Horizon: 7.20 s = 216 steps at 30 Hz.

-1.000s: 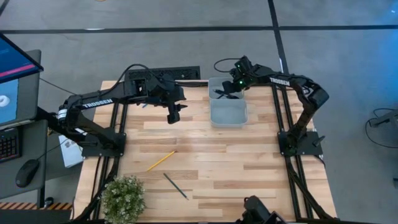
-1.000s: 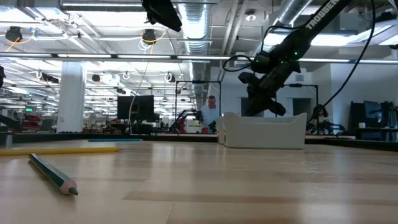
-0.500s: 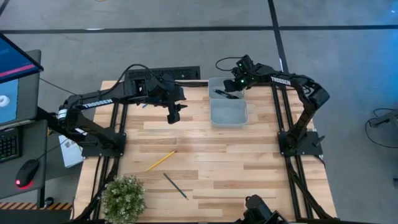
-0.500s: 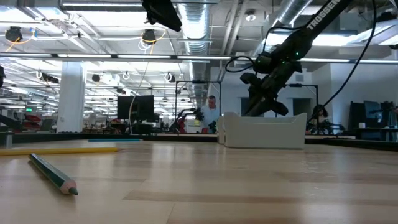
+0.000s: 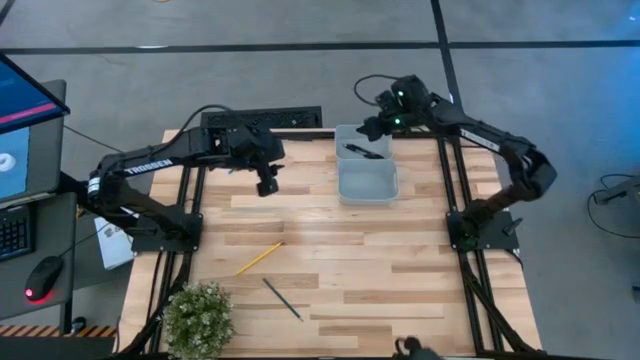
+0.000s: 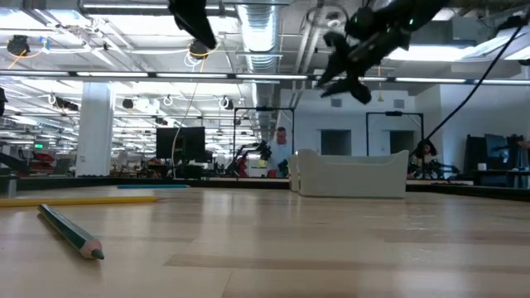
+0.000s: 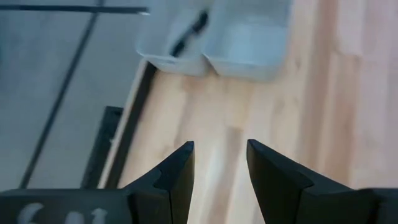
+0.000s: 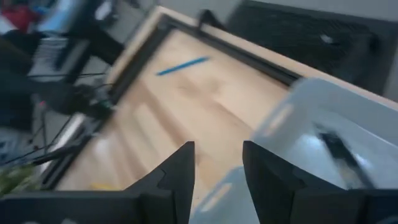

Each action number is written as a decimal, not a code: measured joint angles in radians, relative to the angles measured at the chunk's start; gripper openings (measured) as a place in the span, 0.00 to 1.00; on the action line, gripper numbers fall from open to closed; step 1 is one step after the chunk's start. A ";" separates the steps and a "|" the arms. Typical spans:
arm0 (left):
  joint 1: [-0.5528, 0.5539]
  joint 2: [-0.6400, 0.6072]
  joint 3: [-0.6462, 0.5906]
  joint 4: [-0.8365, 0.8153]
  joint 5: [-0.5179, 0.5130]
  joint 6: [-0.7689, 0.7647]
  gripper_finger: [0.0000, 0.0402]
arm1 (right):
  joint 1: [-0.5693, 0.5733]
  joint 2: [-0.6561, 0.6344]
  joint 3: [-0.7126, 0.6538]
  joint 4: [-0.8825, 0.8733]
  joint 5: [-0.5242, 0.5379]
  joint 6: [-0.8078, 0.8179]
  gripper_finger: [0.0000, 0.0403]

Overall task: Sort pens & pencils
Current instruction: Put the yellow pencil into the bottom bin

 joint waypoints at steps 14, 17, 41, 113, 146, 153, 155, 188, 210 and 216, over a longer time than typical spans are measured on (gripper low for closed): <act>-0.045 -0.011 0.000 -0.174 0.316 0.069 0.35 | 0.267 -0.126 0.000 0.019 0.011 -0.018 0.39; -0.078 -0.002 0.000 -0.194 0.297 0.102 0.35 | 0.283 -0.118 0.000 0.014 0.011 -0.019 0.38; -0.252 0.192 -0.159 -0.276 0.204 -0.448 0.46 | 0.290 -0.118 -0.001 0.004 0.064 -0.017 0.39; -0.547 0.392 -0.507 0.217 0.247 -0.947 0.29 | 0.289 -0.118 -0.001 0.014 0.068 0.044 0.39; -0.512 0.384 -0.499 0.195 0.139 -0.868 0.02 | 0.289 -0.118 -0.001 0.014 0.059 0.044 0.38; -0.452 0.345 -0.499 0.131 0.081 -0.799 0.02 | 0.289 -0.118 -0.001 0.008 0.056 0.046 0.38; -0.431 0.318 -0.499 0.126 0.073 -0.778 0.02 | 0.289 -0.118 -0.001 0.004 0.056 0.066 0.38; 0.081 -0.225 -0.496 0.826 0.322 -0.464 0.03 | 0.394 -0.118 -0.001 0.415 0.107 0.140 0.60; 0.086 -0.222 -0.496 1.073 0.476 -0.511 0.03 | 0.493 -0.101 -0.001 0.606 0.220 0.009 0.61; 0.085 -0.222 -0.496 1.077 0.502 -0.511 0.03 | 0.503 -0.065 -0.002 0.641 0.216 0.022 0.61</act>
